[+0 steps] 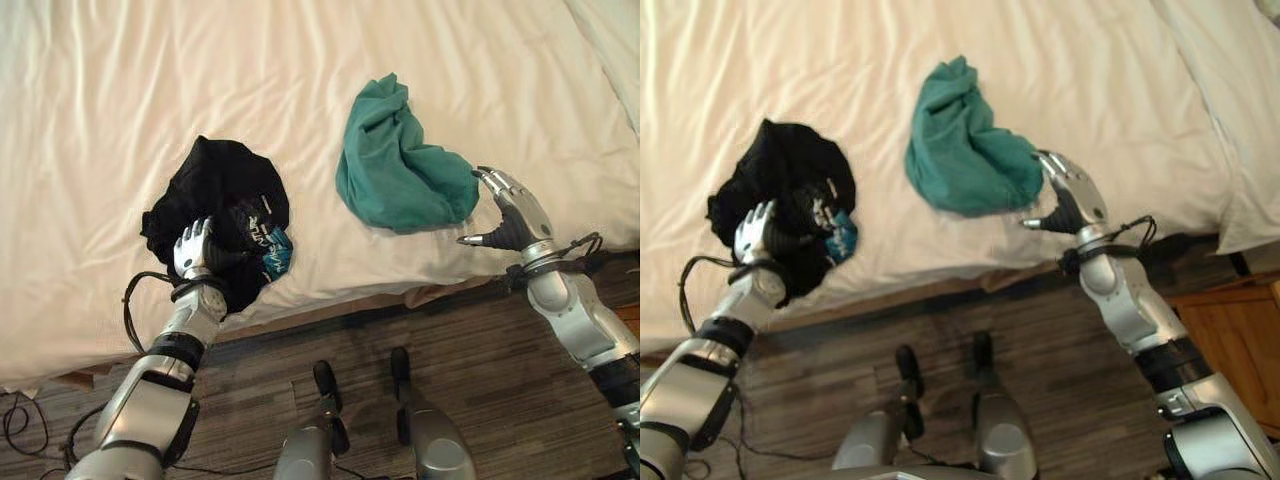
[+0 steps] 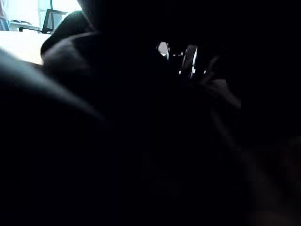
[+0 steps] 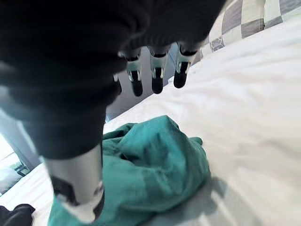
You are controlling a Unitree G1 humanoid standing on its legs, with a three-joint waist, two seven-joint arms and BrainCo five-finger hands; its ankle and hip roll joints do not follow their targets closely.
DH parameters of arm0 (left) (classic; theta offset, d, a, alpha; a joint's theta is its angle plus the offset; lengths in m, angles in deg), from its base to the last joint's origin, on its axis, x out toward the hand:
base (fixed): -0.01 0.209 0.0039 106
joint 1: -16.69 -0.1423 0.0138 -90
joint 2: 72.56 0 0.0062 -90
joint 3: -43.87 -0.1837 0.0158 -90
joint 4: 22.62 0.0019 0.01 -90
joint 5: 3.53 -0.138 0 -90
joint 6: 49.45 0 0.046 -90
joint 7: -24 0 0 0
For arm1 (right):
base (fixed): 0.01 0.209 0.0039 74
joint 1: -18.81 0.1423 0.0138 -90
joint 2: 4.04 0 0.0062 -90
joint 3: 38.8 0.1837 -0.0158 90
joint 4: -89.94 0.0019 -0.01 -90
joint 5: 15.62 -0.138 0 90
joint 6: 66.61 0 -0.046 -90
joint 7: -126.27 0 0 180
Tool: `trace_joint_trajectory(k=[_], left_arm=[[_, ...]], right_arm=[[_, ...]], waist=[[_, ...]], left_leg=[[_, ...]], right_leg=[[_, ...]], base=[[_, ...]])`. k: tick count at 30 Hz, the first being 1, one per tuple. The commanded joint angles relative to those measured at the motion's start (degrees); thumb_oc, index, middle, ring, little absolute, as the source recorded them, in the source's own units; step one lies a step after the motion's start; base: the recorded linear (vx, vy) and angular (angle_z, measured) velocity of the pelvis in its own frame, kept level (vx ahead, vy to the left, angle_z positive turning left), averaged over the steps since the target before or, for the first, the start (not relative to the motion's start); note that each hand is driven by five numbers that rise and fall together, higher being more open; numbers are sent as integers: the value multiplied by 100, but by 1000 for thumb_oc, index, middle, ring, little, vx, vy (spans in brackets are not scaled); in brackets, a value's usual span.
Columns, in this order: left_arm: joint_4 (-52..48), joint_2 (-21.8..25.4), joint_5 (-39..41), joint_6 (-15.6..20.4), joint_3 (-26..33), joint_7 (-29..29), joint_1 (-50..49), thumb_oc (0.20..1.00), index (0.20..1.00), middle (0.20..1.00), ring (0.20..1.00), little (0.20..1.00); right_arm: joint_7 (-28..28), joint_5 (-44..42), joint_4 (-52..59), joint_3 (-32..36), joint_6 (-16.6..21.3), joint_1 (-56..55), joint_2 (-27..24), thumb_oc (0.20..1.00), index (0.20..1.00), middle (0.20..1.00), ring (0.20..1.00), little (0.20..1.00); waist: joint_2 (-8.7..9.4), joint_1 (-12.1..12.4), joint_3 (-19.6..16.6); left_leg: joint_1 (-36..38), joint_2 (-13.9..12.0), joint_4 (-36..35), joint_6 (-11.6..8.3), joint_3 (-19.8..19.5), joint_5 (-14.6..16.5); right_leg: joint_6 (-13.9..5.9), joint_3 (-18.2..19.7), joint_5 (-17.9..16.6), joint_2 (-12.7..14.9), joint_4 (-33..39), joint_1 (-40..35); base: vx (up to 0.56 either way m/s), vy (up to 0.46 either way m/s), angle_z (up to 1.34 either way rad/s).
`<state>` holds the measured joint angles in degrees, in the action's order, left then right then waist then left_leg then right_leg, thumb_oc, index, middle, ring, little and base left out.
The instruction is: Tidy up the quilt and then pick up the clothes from the bed and put them into the laundry hamper.
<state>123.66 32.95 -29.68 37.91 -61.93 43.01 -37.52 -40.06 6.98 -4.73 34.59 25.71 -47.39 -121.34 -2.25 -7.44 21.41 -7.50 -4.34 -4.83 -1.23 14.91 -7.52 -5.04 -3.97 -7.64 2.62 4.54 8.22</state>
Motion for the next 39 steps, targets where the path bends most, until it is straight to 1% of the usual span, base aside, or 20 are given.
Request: trace_joint_trajectory(k=[1,7,9,10,14,17,18,20,21,22,23,24,29,31,32,34,35,36,37,39], left_arm=[[1200,-375,-30,-454,-68,-679,-621,200,200,200,200,200],[1043,-663,516,-180,125,-680,-1475,200,200,200,200,200],[540,-732,1104,117,188,-536,-2239,200,200,200,200,200],[528,-734,1106,114,203,-537,-2255,200,200,200,200,200],[-27,-768,1455,300,217,-402,-2773,200,200,200,200,200],[-839,-762,1856,647,98,-374,-3286,200,200,200,200,200],[-848,-763,1858,642,107,-376,-3292,200,200,200,200,200],[-1174,-761,2011,768,-24,-413,-3377,200,200,200,200,200],[-1503,-782,2115,847,-188,-488,-3391,200,200,200,200,200],[-1676,-790,2168,853,-243,-553,-3392,200,200,200,200,200],[-1676,-790,2168,853,-243,-553,-3392,200,200,200,200,200],[-1894,-792,2153,846,-371,-686,-3405,200,200,200,200,200],[-2245,-826,2106,845,-578,-1027,-3475,200,200,200,200,200],[-2430,-884,1947,790,-560,-1219,-3599,200,200,200,200,200],[-2434,-877,1946,789,-568,-1221,-3610,200,200,200,200,200],[-2320,-883,1722,650,-224,-1307,-3783,200,200,200,200,200],[-2320,-882,1722,650,-226,-1307,-3783,200,200,200,200,200],[-2260,-925,1687,601,-59,-1304,-3845,200,200,200,200,200],[-2176,-958,1560,530,178,-1397,-4024,200,200,200,200,200],[-2159,-960,1532,525,258,-1431,-4087,200,200,200,200,200]], right_arm=[[10,133,550,-23,188,434,-60,1000,1000,1000,1000,1000],[-157,135,240,-556,174,1118,-232,1000,1000,1000,1000,1000],[-300,202,-497,-1064,71,1737,-268,1000,1000,1000,1000,1000],[-287,198,-527,-1099,79,1768,-257,1000,1000,1000,1000,1000],[-339,129,-1517,-1472,-2,2203,-69,1000,1000,1000,1000,1000],[-328,18,-3426,-1872,-102,2978,263,1000,1000,1000,1000,1000],[-316,13,-3457,-1892,-88,3001,277,1000,1000,1000,1000,1000],[-290,-121,-4653,-1910,-182,3289,542,1000,1000,1000,1000,1000],[-270,-231,-5650,-1830,-283,3438,775,1000,1000,1000,1000,1000],[-284,-317,-5954,-1763,-319,3448,823,278,278,278,278,278],[-284,-317,-5954,-1763,-319,3448,823,278,278,278,278,278],[-338,-501,-6386,-1556,-383,3374,998,200,200,200,200,200],[-468,-777,-6353,-1261,-355,2970,1138,200,200,200,200,200],[-495,-1096,-5630,-902,-261,1893,1286,200,200,200,200,200],[-496,-1093,-5607,-891,-271,1865,1285,200,200,200,200,200],[-722,-1577,-3926,-180,-159,93,1310,200,200,200,200,200],[-722,-1576,-3923,-178,-161,90,1310,200,200,200,200,200],[-842,-1949,-3400,163,-95,-631,1402,200,200,200,200,200],[-1205,-2298,-2822,592,-16,-1883,1624,200,200,200,200,200],[-1334,-2393,-2730,696,14,-2318,1748,200,200,200,200,200]], waist=[[426,143,-140],[363,290,-175],[253,521,-166],[249,502,-168],[151,683,-179],[-43,974,-167],[-45,959,-168],[-162,1079,-175],[-288,1207,-200],[-336,1248,-214],[-336,1248,-214],[-412,1285,-257],[-410,1286,-340],[-291,1148,-404],[-286,1157,-414],[-61,910,-514],[-60,913,-520],[36,784,-540],[201,573,-644],[269,505,-717]], left_leg=[[393,-123,-17,-368,17,679],[384,-135,-17,-400,-31,650],[343,-108,-17,-418,-133,610],[341,-109,-17,-419,-138,610],[315,-75,-17,-438,-231,572],[258,-24,-17,-482,-416,489],[254,-24,-17,-483,-423,488],[178,21,-17,-512,-551,452],[112,51,-17,-542,-657,421],[91,68,-17,-552,-700,406],[91,68,-17,-552,-700,406],[80,77,-17,-570,-774,401],[153,88,-17,-549,-818,431],[275,99,-17,-477,-768,535],[280,101,-17,-477,-765,538],[478,108,-17,-385,-644,682],[473,108,-17,-385,-643,681],[568,99,-17,-361,-584,744],[717,79,-17,-331,-471,835],[758,78,-17,-316,-422,856]], right_leg=[[-458,-85,687,378,-298,145],[-425,-139,683,384,-285,132],[-409,-254,673,416,-249,93],[-409,-259,672,415,-246,90],[-392,-396,672,441,-191,3],[-371,-571,687,481,-160,-74],[-371,-578,687,481,-159,-74],[-366,-696,683,508,-143,-77],[-374,-849,678,541,-105,-113],[-382,-923,672,552,-81,-143],[-382,-923,672,552,-81,-143],[-396,-1042,676,568,-30,-223],[-418,-1127,703,601,-1,-398],[-431,-1061,703,606,-15,-469],[-432,-1058,704,607,-13,-473],[-458,-932,704,614,-33,-567],[-458,-931,703,614,-33,-561],[-476,-878,714,609,-54,-605],[-513,-755,715,598,-80,-654],[-525,-704,708,596,-102,-644]], base=[[-4,-18,-7],[5,-25,-4],[7,-48,8],[2,-32,2],[17,-28,22],[6,-48,25],[-14,-11,24],[-22,-18,36],[-23,-25,45],[-13,-14,48],[8,-8,53],[11,-3,49],[23,48,33],[30,75,14],[58,66,7],[67,73,-3],[57,57,-7],[101,99,-18],[95,99,-24],[71,76,-32]])
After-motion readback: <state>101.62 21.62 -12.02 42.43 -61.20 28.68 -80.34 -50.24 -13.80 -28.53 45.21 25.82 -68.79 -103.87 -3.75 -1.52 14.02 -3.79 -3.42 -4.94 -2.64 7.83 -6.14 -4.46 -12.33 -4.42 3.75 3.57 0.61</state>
